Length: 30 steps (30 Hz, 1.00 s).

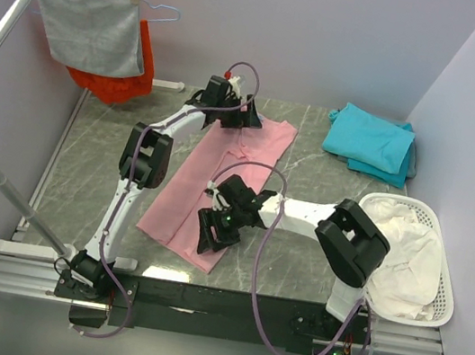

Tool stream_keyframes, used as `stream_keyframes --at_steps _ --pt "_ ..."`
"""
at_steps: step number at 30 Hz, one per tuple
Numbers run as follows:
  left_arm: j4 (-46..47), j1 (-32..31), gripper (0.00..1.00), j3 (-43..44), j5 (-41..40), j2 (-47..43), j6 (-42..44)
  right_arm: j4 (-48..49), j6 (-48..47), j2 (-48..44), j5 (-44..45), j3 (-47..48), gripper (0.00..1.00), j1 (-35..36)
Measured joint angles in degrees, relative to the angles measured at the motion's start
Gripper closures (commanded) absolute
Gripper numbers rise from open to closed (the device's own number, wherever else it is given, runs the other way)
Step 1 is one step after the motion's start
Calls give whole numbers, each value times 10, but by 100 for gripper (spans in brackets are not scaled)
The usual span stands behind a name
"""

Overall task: Fold and stack the t-shirts
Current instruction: Rotate the tshirt 90 degrees

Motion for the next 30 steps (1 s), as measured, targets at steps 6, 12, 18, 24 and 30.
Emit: stream_keyframes --at_steps 6,12,18,24,30 --pt "20 2 1 -28 -14 -13 -17 3 -2 -19 -14 -32 32 19" --pt "14 -2 1 -43 -51 -26 -30 -13 0 -45 3 -56 32 21" --pt "-7 -7 0 -51 -116 -39 -43 -26 19 -69 31 -76 31 21" --pt "-26 -4 1 -101 -195 -79 -49 -71 31 -103 90 -93 31 18" --pt "-29 0 0 -106 -201 -85 -53 -135 20 -140 176 -97 30 18"
